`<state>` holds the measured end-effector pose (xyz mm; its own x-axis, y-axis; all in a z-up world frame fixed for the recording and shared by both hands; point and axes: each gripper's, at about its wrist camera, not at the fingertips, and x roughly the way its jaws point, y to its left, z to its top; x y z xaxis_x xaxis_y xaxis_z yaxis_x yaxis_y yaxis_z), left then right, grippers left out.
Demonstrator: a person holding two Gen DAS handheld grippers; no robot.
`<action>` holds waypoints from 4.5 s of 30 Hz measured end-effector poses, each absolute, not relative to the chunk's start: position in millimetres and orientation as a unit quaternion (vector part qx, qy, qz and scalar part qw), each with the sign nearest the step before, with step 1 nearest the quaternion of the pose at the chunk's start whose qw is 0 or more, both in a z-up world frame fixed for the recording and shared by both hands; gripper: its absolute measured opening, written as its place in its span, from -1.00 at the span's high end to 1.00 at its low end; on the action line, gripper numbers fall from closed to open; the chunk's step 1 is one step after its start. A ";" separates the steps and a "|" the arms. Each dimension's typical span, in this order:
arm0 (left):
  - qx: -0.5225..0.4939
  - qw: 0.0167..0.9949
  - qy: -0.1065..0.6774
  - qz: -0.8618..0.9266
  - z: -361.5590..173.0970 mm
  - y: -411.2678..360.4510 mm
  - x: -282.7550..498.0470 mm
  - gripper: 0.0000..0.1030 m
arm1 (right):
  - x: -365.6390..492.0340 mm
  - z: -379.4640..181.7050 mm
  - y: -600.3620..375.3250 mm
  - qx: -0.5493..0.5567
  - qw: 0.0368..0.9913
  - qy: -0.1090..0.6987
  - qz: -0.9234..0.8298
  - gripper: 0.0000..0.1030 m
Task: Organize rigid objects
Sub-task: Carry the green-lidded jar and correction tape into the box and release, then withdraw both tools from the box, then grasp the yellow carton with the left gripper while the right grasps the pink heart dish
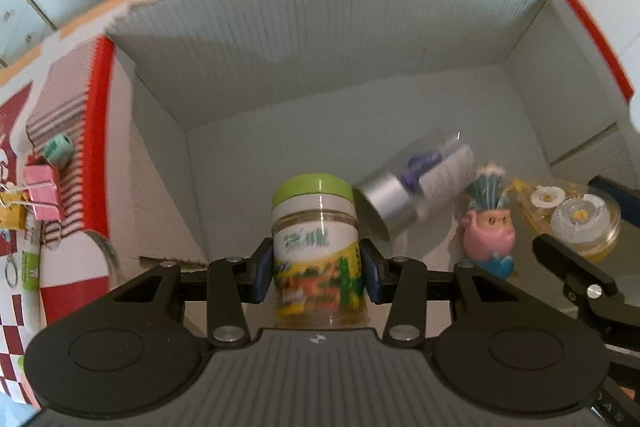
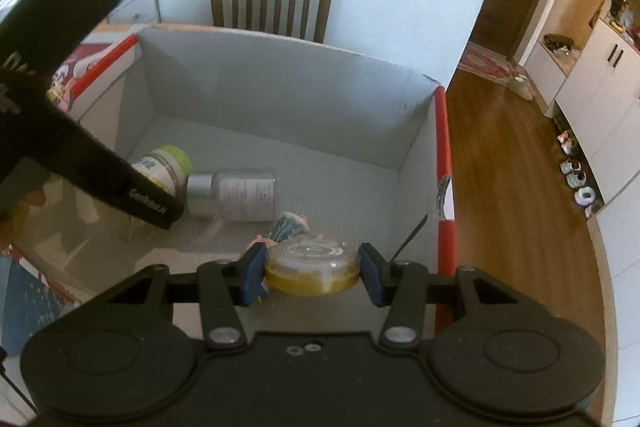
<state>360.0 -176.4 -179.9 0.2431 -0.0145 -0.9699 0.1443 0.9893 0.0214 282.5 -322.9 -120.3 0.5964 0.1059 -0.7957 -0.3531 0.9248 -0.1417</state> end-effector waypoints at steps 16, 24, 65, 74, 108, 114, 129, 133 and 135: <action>0.034 0.791 0.607 -0.072 -164.7 -167.6 351.9 -0.05 | 283.2 -110.7 -325.2 -0.133 0.880 0.437 0.128 -0.24; 0.014 0.826 0.557 -0.084 -128.7 -156.9 317.7 -0.06 | 268.8 -89.3 -333.1 -0.098 0.889 0.426 0.134 -0.36; -0.047 0.925 0.376 -0.006 -58.9 42.3 161.5 -0.59 | 138.9 -50.5 -197.2 -0.012 0.911 0.346 0.223 -0.99; -0.053 0.928 0.369 0.000 -67.4 95.0 165.5 -0.59 | 126.4 -62.8 -137.3 -0.022 0.900 0.357 0.249 -0.99; -0.053 0.913 0.401 -0.058 -152.1 166.8 308.6 -0.59 | 181.6 -165.2 10.5 -0.159 0.831 0.423 0.325 -0.99; -0.139 0.891 0.427 -0.069 -173.4 193.0 339.0 -0.59 | 190.1 -174.4 15.8 -0.164 0.826 0.426 0.332 -0.98; -0.229 0.863 0.436 -0.111 -204.5 208.8 363.0 -0.35 | 197.6 -189.7 27.0 -0.177 0.823 0.423 0.336 -0.89; -0.235 0.862 0.434 -0.117 -206.1 208.8 365.4 -0.14 | 197.1 -189.7 28.0 -0.184 0.824 0.417 0.338 -0.87; -0.231 0.864 0.431 -0.117 -205.2 208.3 364.2 -0.13 | 195.2 -188.8 27.3 -0.189 0.824 0.413 0.338 -0.83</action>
<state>364.2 208.3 -205.2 0.6010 -0.4007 -0.6916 0.0029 0.8664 -0.4994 195.2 27.3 -188.8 0.4308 0.4011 -0.8084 -0.7130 0.7004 -0.0324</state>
